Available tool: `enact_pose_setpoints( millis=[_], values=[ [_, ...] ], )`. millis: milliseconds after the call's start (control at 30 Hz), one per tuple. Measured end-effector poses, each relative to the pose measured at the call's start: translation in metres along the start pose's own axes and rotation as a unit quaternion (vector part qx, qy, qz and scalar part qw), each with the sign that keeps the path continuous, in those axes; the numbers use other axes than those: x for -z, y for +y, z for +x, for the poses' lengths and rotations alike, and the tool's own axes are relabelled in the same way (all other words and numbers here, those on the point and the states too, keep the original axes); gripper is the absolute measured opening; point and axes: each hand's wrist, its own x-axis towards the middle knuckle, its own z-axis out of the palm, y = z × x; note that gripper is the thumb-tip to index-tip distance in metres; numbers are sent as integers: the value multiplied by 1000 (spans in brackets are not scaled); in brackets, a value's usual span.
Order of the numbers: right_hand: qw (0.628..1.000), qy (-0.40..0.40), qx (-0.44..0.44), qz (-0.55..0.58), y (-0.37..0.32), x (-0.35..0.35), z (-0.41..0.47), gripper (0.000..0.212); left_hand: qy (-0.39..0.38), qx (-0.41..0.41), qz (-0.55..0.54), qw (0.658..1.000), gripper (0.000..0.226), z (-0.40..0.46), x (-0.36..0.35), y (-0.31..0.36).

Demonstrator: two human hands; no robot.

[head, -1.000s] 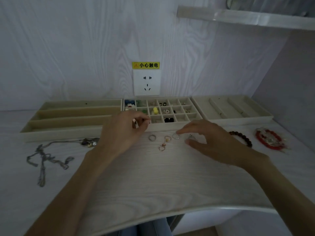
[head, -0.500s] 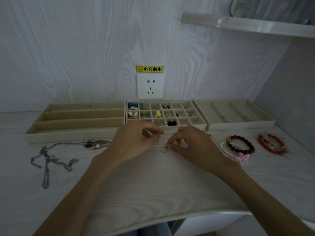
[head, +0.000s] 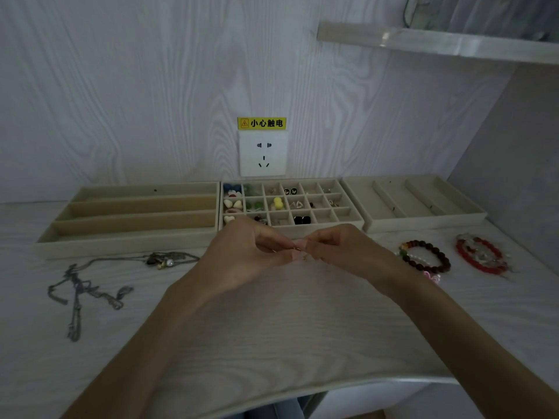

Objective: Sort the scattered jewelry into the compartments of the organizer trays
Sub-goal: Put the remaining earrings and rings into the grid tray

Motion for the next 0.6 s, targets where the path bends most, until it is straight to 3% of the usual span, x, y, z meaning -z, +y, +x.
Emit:
enact_pose_setpoints(
  millis=[167, 300, 433, 600],
  values=[
    [996, -17, -12, -87, -22, 18, 4, 11, 3, -22, 44, 999, 5, 5, -5, 0],
    [989, -12, 14, -144, -41, 41, 6, 29, 43, -11, -31, 999, 9, 14, -5, 17],
    [991, -14, 18, -134, -50, 60, 9, 23, 78, -39, -36, 996, 12, 27, -2, 35],
    [994, 11, 24, -106, -53, 75, 7, 15, 48, -100, 12, 994, 13, 38, 1, 48]
  ],
)
